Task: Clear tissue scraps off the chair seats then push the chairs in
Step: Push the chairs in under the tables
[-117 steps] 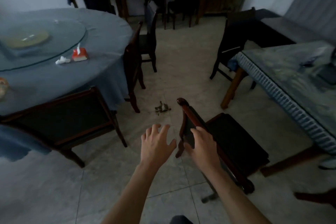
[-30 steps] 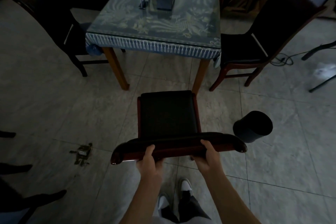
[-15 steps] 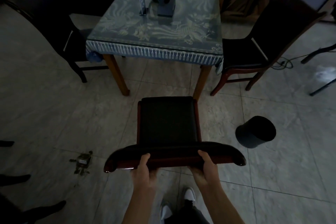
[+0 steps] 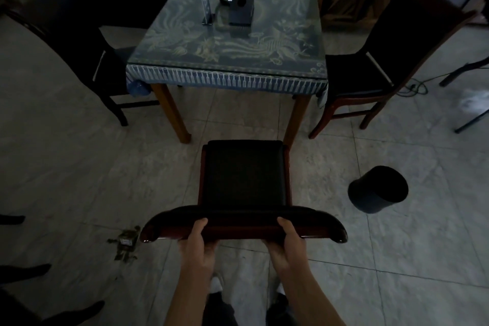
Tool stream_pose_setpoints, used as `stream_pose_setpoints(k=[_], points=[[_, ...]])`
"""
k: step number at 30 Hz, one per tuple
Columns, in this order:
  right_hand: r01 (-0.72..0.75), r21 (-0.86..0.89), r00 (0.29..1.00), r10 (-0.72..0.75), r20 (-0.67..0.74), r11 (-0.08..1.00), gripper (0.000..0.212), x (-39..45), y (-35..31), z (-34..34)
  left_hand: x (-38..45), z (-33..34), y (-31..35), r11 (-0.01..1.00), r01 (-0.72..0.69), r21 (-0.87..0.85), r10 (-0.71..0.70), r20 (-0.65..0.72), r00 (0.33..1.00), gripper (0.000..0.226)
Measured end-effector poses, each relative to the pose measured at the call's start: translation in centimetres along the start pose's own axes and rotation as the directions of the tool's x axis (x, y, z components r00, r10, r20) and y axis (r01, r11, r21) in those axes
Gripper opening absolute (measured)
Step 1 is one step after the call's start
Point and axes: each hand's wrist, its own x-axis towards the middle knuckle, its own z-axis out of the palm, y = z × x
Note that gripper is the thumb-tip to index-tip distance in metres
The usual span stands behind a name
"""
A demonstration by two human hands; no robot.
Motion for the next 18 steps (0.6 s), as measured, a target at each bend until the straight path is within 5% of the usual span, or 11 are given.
stream_pose_setpoints(k=[18], points=[[0.113,0.034,0.991,-0.111,-0.071,0.993,0.056,0.3,9.3,5.6,4.8,-2.5,9.8,0.995,0.043,0.086,-0.046,0.032,0.998,0.052]])
